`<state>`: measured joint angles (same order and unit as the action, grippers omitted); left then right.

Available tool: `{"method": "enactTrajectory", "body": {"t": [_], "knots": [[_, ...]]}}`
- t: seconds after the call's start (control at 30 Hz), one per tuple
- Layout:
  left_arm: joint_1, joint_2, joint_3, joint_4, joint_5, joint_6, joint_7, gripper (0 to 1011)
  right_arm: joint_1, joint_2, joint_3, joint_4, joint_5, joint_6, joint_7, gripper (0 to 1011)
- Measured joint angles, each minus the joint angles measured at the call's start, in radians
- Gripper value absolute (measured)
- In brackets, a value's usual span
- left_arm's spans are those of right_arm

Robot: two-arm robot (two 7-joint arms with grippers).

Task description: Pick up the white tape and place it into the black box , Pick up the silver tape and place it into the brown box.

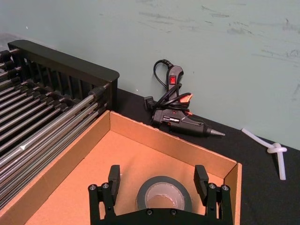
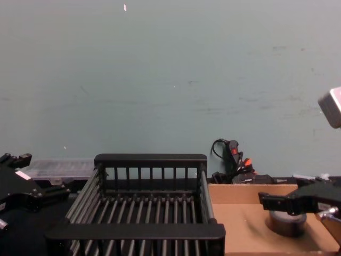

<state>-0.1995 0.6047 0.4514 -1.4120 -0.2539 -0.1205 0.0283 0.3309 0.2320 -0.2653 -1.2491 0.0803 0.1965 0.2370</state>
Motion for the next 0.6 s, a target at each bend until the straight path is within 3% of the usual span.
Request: {"method": "enactTrajectory", "body": {"t": [0.3,0.6], "knots": [[0.000,0.000,0.000,0.000,0.000,0.000,0.000,1001,0.000,0.000,0.000,0.000,0.000,0.000,0.000,1002],[0.000,0.000,0.000,0.000,0.000,0.000,0.000,1001,-0.049,0.018,0.029,-0.088,0.014,0.001,0.021,1002]]}}
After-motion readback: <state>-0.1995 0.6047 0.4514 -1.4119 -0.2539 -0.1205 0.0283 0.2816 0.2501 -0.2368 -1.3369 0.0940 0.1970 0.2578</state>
